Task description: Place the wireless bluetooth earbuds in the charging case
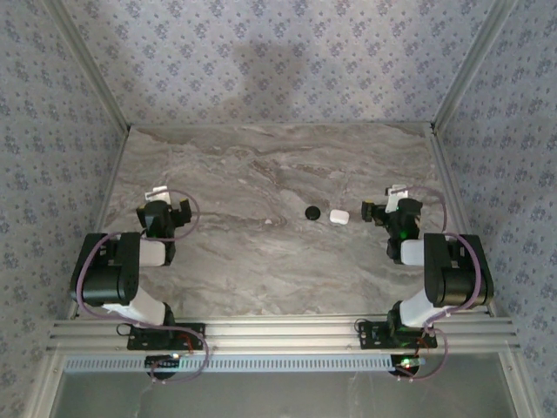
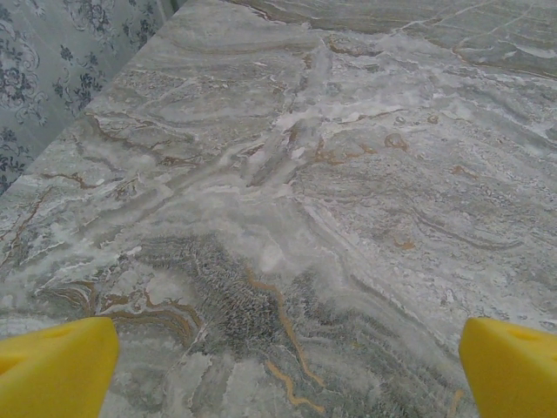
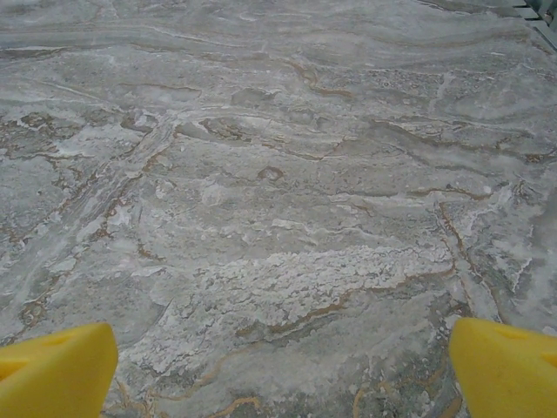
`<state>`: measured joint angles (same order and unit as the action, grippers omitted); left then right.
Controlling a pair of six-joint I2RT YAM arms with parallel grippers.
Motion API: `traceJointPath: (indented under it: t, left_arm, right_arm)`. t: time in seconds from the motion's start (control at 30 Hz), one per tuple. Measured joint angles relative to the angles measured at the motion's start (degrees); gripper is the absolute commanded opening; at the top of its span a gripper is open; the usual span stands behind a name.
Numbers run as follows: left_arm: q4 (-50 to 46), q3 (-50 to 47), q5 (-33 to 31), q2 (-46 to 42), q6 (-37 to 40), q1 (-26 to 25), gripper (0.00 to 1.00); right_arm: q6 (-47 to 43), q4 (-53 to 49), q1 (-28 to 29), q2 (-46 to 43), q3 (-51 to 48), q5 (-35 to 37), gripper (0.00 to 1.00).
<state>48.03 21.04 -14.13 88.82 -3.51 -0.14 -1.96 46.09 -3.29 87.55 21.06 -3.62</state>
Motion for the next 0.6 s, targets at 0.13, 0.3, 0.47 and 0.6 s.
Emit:
traceJointPath:
  t: [0.13, 0.3, 0.47, 0.6]
  left_arm:
    - [0.0, 0.0, 0.0, 0.0, 0.0, 0.0, 1.0]
    - [0.0, 0.0, 0.0, 0.0, 0.0, 0.0, 1.0]
    - [0.0, 0.0, 0.4, 0.0, 0.0, 0.0, 1.0]
    - [0.0, 0.0, 1.8, 0.0, 0.0, 0.0, 1.0]
  right_arm:
    - [0.0, 0.0, 0.0, 0.0, 0.0, 0.0, 1.0]
    - [0.0, 0.0, 0.0, 0.0, 0.0, 0.0, 1.0]
    - [0.0, 0.0, 0.0, 0.0, 0.0, 0.0, 1.0]
    - [0.0, 0.0, 0.0, 0.0, 0.0, 0.0, 1.0]
